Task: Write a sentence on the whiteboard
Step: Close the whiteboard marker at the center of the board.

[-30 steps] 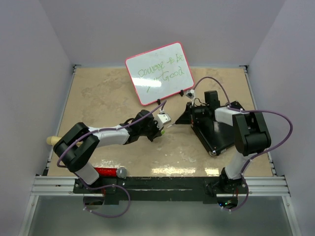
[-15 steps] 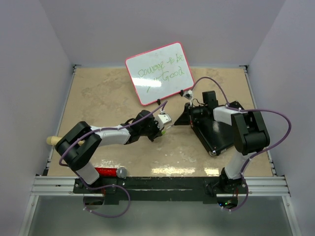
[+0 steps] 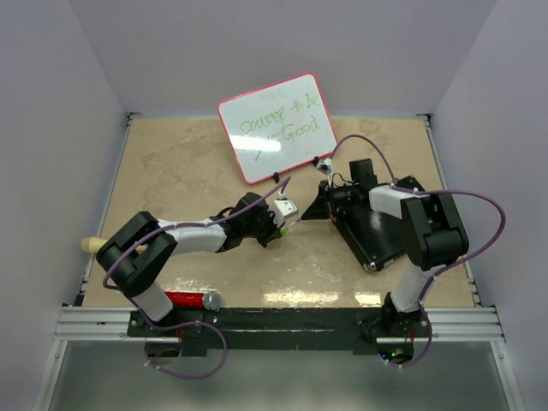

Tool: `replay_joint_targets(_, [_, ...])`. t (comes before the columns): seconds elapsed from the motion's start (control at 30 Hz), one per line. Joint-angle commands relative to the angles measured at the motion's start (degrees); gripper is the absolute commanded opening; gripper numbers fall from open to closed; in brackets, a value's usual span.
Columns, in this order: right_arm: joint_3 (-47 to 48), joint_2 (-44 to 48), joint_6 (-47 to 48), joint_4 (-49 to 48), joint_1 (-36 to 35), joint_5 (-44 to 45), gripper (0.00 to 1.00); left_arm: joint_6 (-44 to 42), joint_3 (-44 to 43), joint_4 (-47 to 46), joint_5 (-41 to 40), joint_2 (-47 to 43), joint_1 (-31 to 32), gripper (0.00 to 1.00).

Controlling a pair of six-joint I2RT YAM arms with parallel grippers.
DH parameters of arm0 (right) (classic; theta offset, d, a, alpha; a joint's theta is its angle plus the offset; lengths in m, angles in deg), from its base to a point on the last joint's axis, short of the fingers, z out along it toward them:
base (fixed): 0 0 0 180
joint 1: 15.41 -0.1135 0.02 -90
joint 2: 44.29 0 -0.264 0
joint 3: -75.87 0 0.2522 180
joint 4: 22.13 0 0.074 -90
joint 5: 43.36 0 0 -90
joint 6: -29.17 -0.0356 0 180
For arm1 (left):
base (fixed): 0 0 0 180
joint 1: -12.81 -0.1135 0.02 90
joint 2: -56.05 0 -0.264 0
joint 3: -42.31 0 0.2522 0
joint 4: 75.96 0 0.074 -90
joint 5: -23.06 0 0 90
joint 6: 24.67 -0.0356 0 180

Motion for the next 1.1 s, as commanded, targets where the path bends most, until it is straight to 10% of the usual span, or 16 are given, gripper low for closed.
replay_joint_targets(0.0, [2.03, -0.57, 0.99, 0.0, -0.54, -0.06, 0.0, -1.28, 0.42, -3.48, 1.47, -0.5, 0.2, 0.0])
replay_joint_targets(1.07, [2.29, 0.83, 1.69, 0.79, -0.8, 1.44, 0.0, -0.66, 0.95, -4.01, 1.47, -0.06, 0.2, 0.0])
